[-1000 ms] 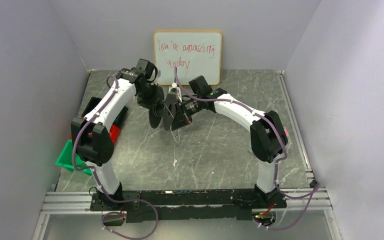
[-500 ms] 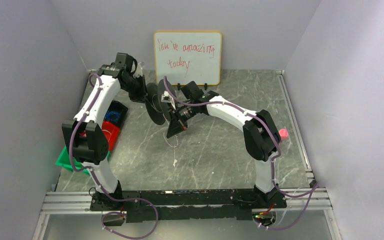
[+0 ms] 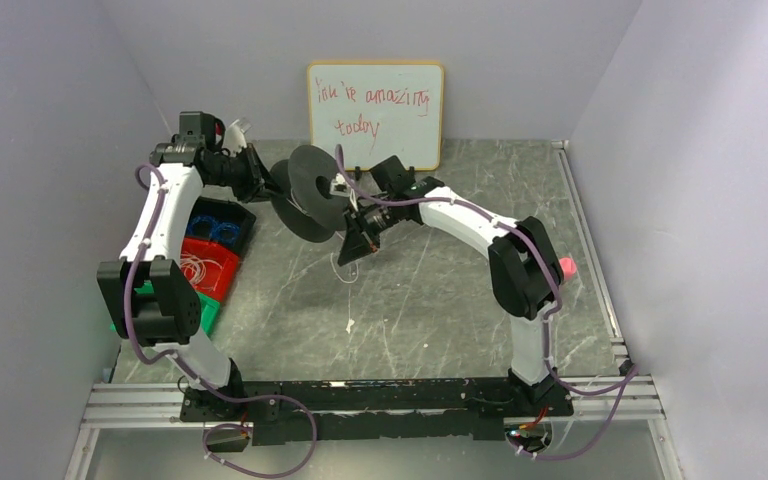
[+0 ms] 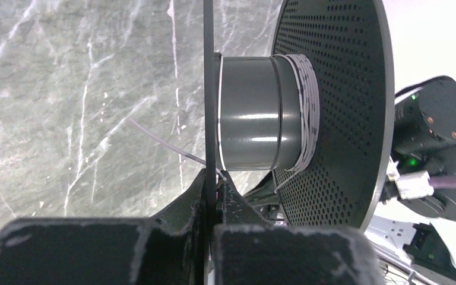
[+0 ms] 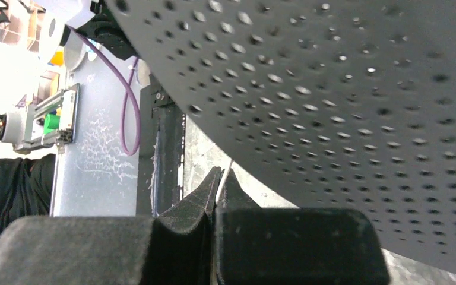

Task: Wrap the cables
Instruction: Wrap the cable around the cable reel.

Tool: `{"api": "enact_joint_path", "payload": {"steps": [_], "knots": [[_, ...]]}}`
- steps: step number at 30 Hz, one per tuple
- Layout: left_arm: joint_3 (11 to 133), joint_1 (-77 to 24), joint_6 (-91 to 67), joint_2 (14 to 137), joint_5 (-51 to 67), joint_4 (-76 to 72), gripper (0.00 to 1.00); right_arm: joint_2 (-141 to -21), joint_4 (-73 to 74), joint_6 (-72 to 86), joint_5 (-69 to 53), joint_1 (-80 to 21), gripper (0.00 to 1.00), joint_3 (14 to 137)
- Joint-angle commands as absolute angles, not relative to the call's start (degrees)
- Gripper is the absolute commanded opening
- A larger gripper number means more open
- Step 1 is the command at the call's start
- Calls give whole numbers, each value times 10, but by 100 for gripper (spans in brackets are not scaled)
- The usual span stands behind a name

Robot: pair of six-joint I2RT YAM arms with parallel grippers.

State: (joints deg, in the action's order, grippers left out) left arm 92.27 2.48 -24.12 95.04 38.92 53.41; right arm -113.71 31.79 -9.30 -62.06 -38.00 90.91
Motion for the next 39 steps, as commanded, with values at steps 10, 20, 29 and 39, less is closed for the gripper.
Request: {"api": "enact_joint_path", "payload": {"steps": [10, 20, 29, 39], "knots": [[897, 75, -222, 875, 540, 390, 2, -1129, 350, -80, -668, -305, 0, 897], [920, 76, -93, 874, 594, 469, 2, -1130, 327, -53, -711, -253, 0, 888], [956, 76, 113, 875, 630, 586, 2, -1128, 316, -36, -737, -219, 0, 886], [998, 75, 321, 882, 663, 739, 2, -1133, 329, -42, -750, -193, 0, 896]]}}
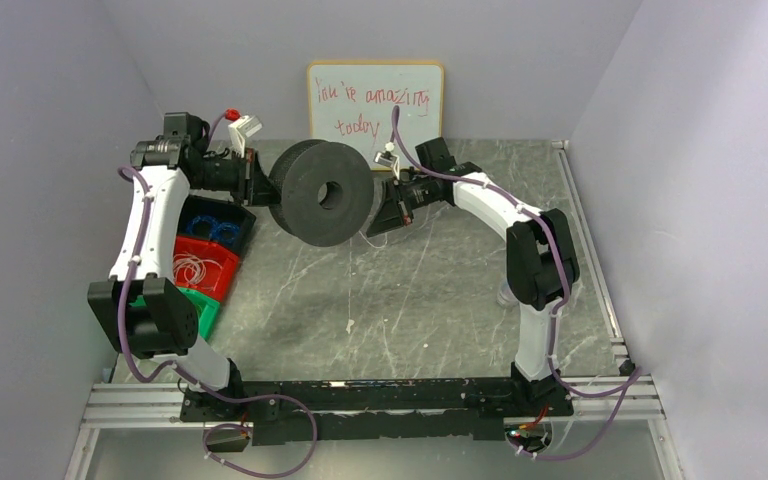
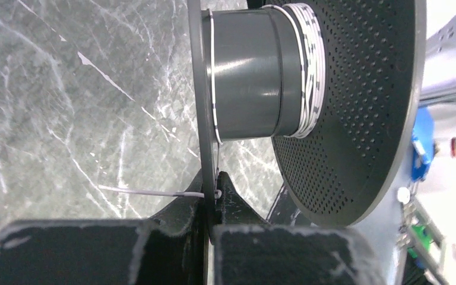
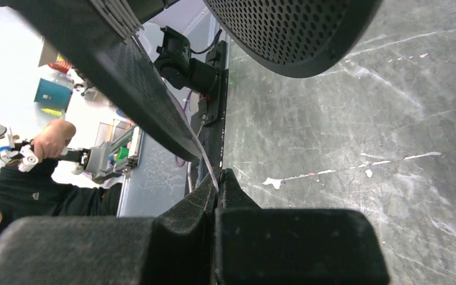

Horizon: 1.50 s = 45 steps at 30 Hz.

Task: Wrap the cables
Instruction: Wrap the cable around the cable reel.

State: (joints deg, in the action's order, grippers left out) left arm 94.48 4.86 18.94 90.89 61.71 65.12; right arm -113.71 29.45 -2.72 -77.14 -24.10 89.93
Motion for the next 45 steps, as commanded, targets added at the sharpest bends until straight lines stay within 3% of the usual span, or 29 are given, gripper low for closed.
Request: {"api": "enact_joint_path", "payload": {"steps": [1, 16, 34, 45], "knots": [[1003, 75, 338, 886, 665, 755, 2, -1136, 345, -54, -746, -192, 0, 903], [988, 56, 456, 870, 573, 807, 2, -1151, 499, -174, -691, -167, 0, 991], [878, -109, 456, 804, 402, 740, 2, -1152, 570, -226, -599, -163, 0, 1045], [850, -168, 473, 784, 322, 739, 2, -1143, 586, -248, -472, -163, 2, 1063]]}}
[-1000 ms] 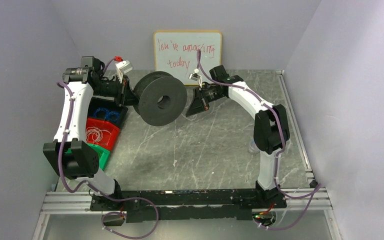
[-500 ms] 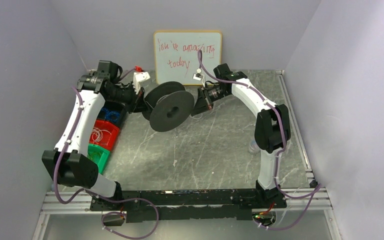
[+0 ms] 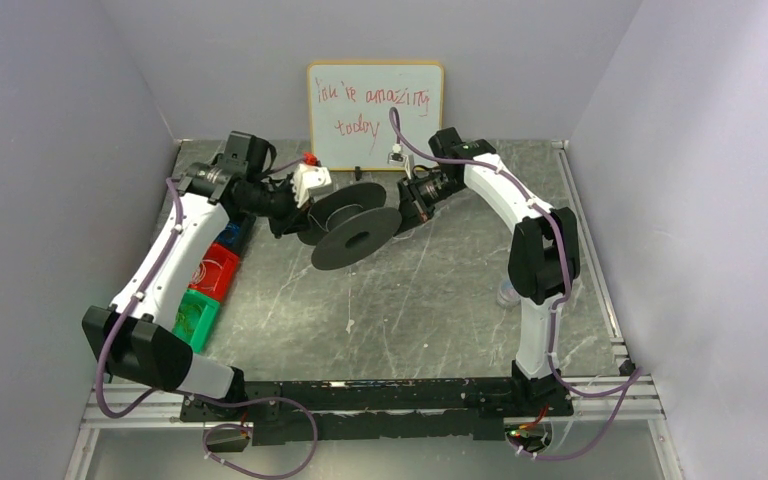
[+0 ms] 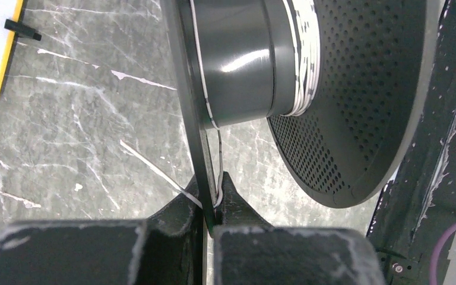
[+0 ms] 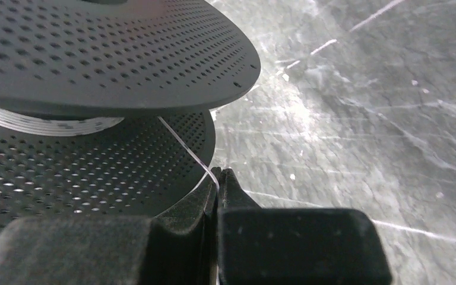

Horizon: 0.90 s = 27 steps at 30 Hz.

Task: Wrap the cables
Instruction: Wrap the cable around the cable reel.

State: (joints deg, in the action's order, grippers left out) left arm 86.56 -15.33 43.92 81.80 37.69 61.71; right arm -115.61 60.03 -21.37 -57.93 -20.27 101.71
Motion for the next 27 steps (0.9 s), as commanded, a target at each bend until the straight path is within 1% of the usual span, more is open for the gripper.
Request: {"api": "enact_joint_path", "payload": {"steps": [1, 7, 9, 14, 17, 20, 22, 27], "knots": [[849, -171, 475, 783, 317, 740, 2, -1148, 600, -257, -466, -163, 2, 1078], [846, -174, 480, 778, 302, 732, 2, -1165, 669, -288, -472, -159, 2, 1115], [844, -177, 478, 778, 289, 727, 2, -1162, 666, -279, -479, -156, 0, 1114], [827, -202, 464, 775, 249, 704, 2, -1154, 643, -251, -526, -154, 0, 1111], [810, -230, 458, 777, 222, 695, 2, -1143, 605, -241, -502, -158, 0, 1097], [806, -247, 456, 783, 224, 698, 2, -1136, 597, -253, -458, -167, 0, 1102], [805, -254, 451, 786, 225, 695, 2, -1133, 594, -252, -453, -169, 0, 1104], [798, -269, 422, 788, 213, 659, 2, -1126, 589, -230, -515, -169, 0, 1093]]}}
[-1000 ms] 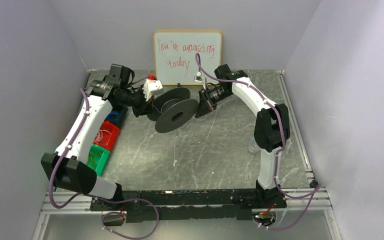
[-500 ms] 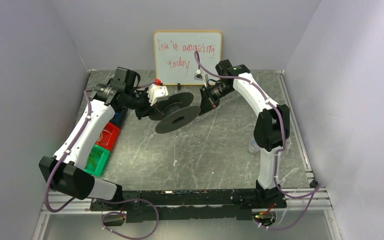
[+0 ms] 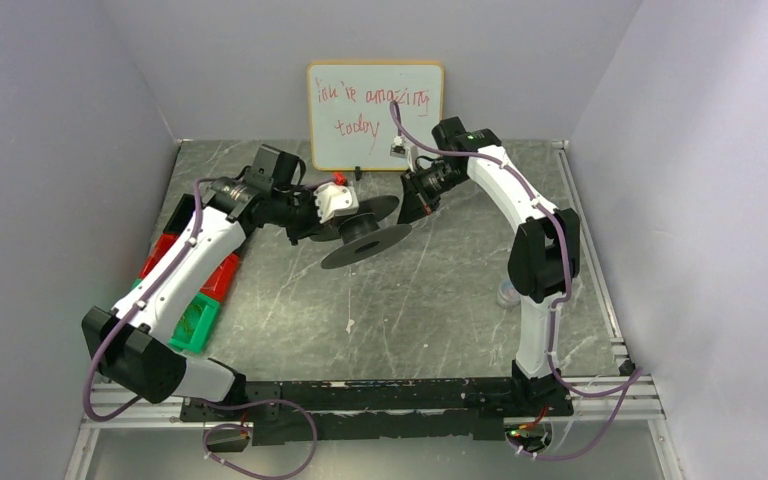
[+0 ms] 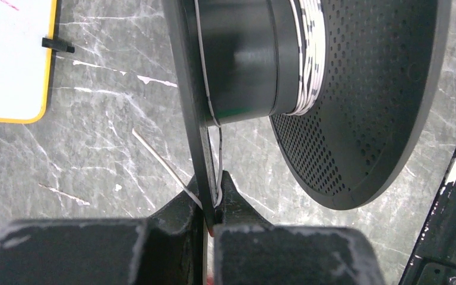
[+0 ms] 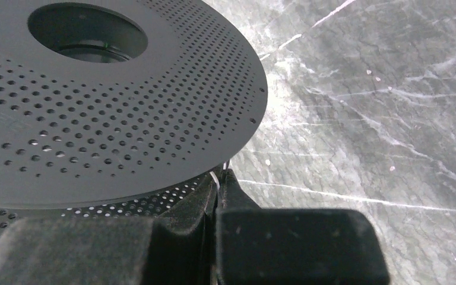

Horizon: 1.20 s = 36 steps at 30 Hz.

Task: Wrap the cables
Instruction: Wrap the cable around the cable reel.

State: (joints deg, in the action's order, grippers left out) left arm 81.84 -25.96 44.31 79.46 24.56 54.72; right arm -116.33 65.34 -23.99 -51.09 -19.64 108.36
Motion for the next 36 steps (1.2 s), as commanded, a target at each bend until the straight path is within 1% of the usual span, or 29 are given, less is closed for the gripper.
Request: {"api": "enact_joint_path", "payload": {"steps": [1, 5, 10, 15, 21, 23, 29, 36], "knots": [[795, -272, 417, 789, 207, 652, 2, -1125, 584, -222, -529, -170, 0, 1089], [783, -297, 398, 788, 181, 633, 2, -1120, 536, -164, -567, -170, 0, 1064], [769, -313, 359, 783, 150, 582, 2, -1106, 452, -72, -617, -173, 0, 1005], [753, -313, 307, 778, 137, 522, 2, -1065, 300, 39, -656, -180, 0, 901], [732, -313, 250, 779, 170, 472, 2, -1030, 89, 195, -685, -181, 0, 795], [727, -313, 239, 781, 184, 462, 2, -1035, 47, 227, -699, -185, 0, 781], [712, -312, 209, 781, 214, 427, 2, -1052, 54, 215, -711, -204, 0, 780], [715, -313, 197, 808, 237, 423, 2, -1061, 68, 201, -736, -223, 0, 793]]}}
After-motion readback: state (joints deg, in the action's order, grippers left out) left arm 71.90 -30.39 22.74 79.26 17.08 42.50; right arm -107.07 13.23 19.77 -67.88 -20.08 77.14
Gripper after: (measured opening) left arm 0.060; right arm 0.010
